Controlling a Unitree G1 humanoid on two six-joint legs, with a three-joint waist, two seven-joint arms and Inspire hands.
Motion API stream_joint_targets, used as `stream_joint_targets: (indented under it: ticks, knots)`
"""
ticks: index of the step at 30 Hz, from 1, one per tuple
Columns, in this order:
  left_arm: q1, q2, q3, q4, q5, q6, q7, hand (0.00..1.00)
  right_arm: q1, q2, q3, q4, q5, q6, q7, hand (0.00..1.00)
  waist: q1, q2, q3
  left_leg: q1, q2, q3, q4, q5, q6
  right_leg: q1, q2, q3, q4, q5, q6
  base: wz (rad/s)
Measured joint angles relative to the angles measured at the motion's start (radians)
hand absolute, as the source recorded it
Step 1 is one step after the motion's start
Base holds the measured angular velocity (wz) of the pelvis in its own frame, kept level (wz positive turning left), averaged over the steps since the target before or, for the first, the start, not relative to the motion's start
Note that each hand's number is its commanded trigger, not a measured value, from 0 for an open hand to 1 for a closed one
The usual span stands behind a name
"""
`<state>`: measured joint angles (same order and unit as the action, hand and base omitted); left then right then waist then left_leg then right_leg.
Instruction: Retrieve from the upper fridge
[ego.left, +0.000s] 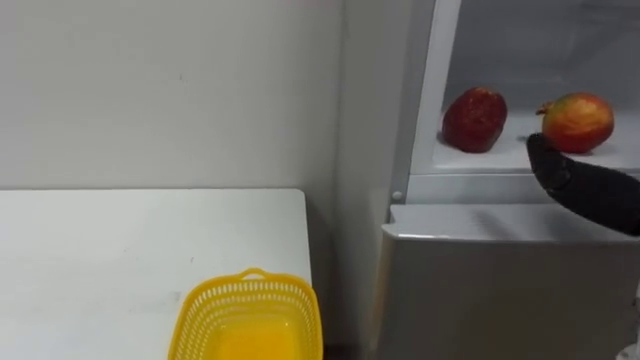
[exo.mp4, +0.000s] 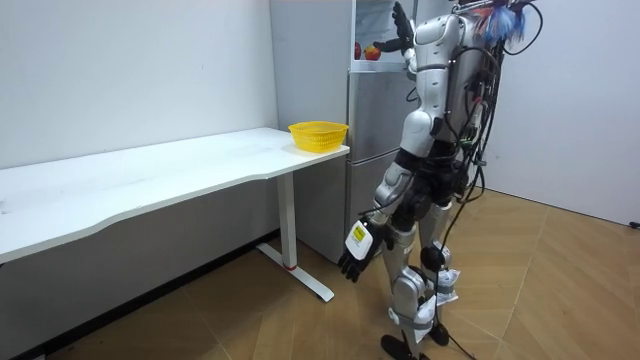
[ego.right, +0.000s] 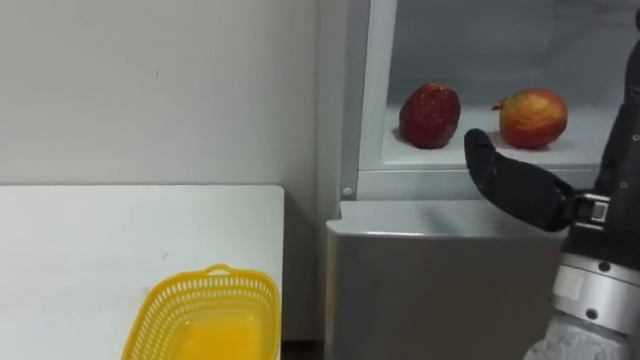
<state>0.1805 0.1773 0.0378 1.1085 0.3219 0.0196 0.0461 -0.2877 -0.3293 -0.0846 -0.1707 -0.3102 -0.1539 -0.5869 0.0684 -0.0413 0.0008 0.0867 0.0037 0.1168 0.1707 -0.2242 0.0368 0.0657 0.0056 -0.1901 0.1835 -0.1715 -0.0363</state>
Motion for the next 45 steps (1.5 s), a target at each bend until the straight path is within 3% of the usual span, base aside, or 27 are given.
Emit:
stream_joint_targets:
  ticks: [6, 12, 20, 29, 33, 36, 45]
  knots:
    - [-0.017, 0.0, 0.001, 0.001, 0.001, 0.025, -0.012, 0.0, -0.054, -0.001, 0.004, 0.108, 0.013, 0.039, 0.052, 0.0, 0.024, -0.031, -0.003, -0.01, -0.002, -0.014, 0.012, 0.002, 0.0, 0.0, -0.003, -0.006, 0.0, 0.0, 0.0, 0.07]
    - [-0.012, 0.0, -0.001, 0.012, 0.0, 0.045, -0.017, 0.0, -0.129, -0.001, 0.005, 0.164, 0.028, 0.063, 0.084, 0.0, 0.022, -0.018, 0.0041, -0.011, -0.001, -0.021, 0.015, 0.002, 0.0, 0.002, -0.004, -0.017, 0.002, 0.0, 0.0, 0.04]
    - [-0.014, 0.003, -0.004, 0.012, 0.0, 0.045, -0.019, 0.0, -0.163, -0.001, 0.005, 0.217, 0.095, 0.07, 0.105, 0.0, 0.017, -0.018, 0.0031, -0.023, -0.002, -0.038, 0.025, 0.002, 0.0, 0.002, -0.007, -0.04, 0.002, 0.0, 0.0, 0.07]
    - [0.006, 0.011, -0.001, -0.037, 0.001, 0.048, -0.071, 0.0, -0.194, -0.064, 0.006, 0.255, 0.225, 0.1, 0.155, 0.0, 0.021, -0.028, -0.001, -0.028, -0.002, -0.042, 0.03, 0.003, -0.001, 0.0, -0.007, -0.04, 0.002, 0.0, 0.0, 0.02]
    - [0.009, 0.029, 0.0, -0.06, 0.0, 0.047, -0.078, 0.0, -0.211, -0.074, 0.005, 0.314, 0.228, 0.104, 0.165, 0.0, 0.02, -0.054, -0.0083, -0.031, -0.001, -0.043, 0.034, 0.003, -0.001, 0.001, -0.006, -0.04, 0.002, 0.0, 0.0, 0.0]
    - [0.008, 0.035, 0.0, -0.063, 0.0, 0.047, -0.077, 0.0, -0.212, -0.085, 0.005, 0.327, 0.236, 0.105, 0.175, 0.0, 0.022, -0.064, -0.004, -0.031, -0.002, -0.046, 0.036, 0.003, -0.001, 0.002, -0.007, -0.041, 0.002, 0.001, -0.001, 0.0]
    - [0.013, 0.036, 0.028, -0.069, 0.0, 0.047, -0.08, 0.0, -0.22, -0.108, 0.008, 0.366, 0.239, 0.105, 0.205, 0.0, 0.026, -0.058, 0.0, -0.037, -0.002, -0.055, 0.034, 0.003, -0.002, 0.001, -0.006, -0.048, 0.002, 0.001, -0.001, 0.02]
